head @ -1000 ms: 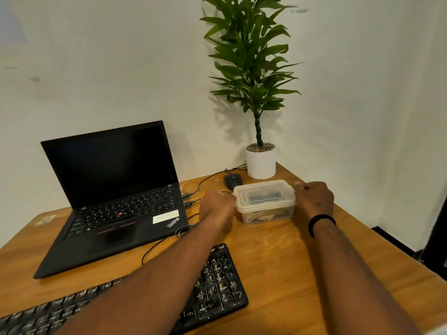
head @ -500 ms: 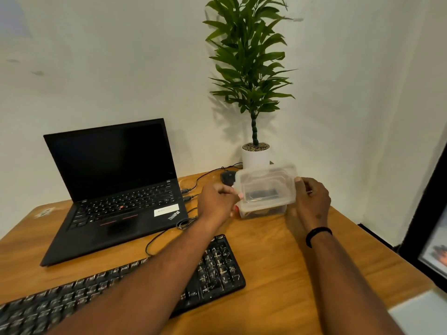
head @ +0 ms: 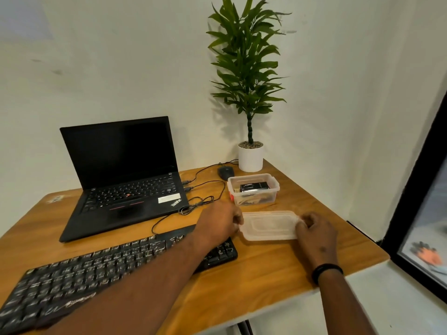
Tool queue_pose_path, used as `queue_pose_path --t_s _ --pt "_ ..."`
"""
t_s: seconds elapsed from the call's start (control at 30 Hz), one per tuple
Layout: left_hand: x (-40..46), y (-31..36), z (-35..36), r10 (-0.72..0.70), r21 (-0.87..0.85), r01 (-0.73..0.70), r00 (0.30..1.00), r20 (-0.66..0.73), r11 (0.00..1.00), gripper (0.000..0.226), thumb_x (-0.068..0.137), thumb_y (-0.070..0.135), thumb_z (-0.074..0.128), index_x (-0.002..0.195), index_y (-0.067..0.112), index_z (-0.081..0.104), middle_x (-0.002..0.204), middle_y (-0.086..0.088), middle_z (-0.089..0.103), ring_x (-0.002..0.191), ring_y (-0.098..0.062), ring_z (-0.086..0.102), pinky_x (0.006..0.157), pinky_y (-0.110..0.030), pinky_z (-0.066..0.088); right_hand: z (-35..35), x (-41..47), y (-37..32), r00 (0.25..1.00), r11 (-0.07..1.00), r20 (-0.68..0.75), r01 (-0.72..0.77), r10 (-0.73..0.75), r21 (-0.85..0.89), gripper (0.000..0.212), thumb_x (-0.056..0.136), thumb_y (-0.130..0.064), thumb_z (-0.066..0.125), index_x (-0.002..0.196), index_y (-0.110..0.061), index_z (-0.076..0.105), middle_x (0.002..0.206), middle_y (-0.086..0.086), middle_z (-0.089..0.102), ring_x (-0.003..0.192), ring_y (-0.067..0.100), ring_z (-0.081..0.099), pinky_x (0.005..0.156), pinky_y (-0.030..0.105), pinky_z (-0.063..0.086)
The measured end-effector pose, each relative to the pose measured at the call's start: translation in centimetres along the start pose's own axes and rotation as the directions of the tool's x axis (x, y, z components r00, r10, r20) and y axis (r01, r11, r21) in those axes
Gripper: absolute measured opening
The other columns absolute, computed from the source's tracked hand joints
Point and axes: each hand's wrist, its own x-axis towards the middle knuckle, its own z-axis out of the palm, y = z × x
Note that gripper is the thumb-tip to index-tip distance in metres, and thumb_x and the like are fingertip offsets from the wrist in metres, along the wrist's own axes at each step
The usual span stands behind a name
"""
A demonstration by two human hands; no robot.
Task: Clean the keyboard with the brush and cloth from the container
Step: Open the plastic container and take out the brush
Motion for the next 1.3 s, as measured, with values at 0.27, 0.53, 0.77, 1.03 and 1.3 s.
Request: queue_pose_path --t_s 0.27,0.53,0.77,1.03,1.3 --pt "-0.2 0.2 0.7 0.021 0.123 -0.028 0.998 0.053 0.992 0.017 0.089 0.02 0.07 0.1 0.028 0.08 0.103 0.011 0.076 0.104 -0.01 0.063 0.1 -0.034 0.045 0.8 0.0 0.7 1.0 0.975 0.006 -0.004 0.005 -0.221 0.021 0.089 -0.009 0.065 0.109 -0.008 0.07 0.106 0.011 0.067 0.096 0.025 0.059 0.091 0.039 0.055" --pt "0.7 0.2 -0.1 0.047 0.071 -0.042 0.996 -0.071 0.997 0.026 0.085 0.023 0.059 0.101 0.032 0.077 0.101 0.01 0.072 0.098 -0.013 0.061 0.098 -0.04 0.046 0.8 0.4 -0.2 0.991 0.977 -0.113 0.053 -0.077 -0.206 0.035 0.087 -0.023 0.073 0.12 -0.013 0.067 0.12 0.012 0.062 0.115 0.03 0.054 0.098 0.043 0.049" --pt "6.0 -0.4 0.3 -0.113 -0.138 0.076 0.952 -0.285 0.988 0.023 0.087 0.029 0.066 0.106 0.019 0.073 0.103 0.001 0.071 0.099 -0.021 0.061 0.083 -0.037 0.05 3.9 6.2 -6.3 0.937 0.919 0.153 0.341 -0.314 -0.198 0.027 0.088 -0.025 0.07 0.112 -0.013 0.07 0.113 0.003 0.069 0.108 0.023 0.056 0.093 0.028 0.041" --pt "10.8 -1.6 2.8 -0.13 -0.038 0.125 0.974 -0.185 0.991 0.03 0.098 0.034 0.057 0.115 0.013 0.072 0.114 -0.01 0.069 0.11 -0.031 0.055 0.088 -0.041 0.047 9.3 14.4 -8.8 0.806 0.772 0.57 0.464 -0.162 -0.436 0.038 0.084 -0.037 0.074 0.116 -0.017 0.07 0.115 0.005 0.067 0.107 0.023 0.057 0.091 0.032 0.051" --pt "11.4 -2.7 4.7 -0.14 -0.087 0.122 0.958 -0.249 0.989 0.029 0.101 0.023 0.049 0.094 0.017 0.077 0.09 -0.004 0.067 0.1 -0.021 0.045 0.086 -0.039 0.037 12.1 16.8 -9.4 0.696 0.729 0.717 0.511 -0.041 -0.455 0.035 0.083 -0.015 0.077 0.117 -0.009 0.07 0.115 0.01 0.069 0.104 0.025 0.063 0.092 0.033 0.053"
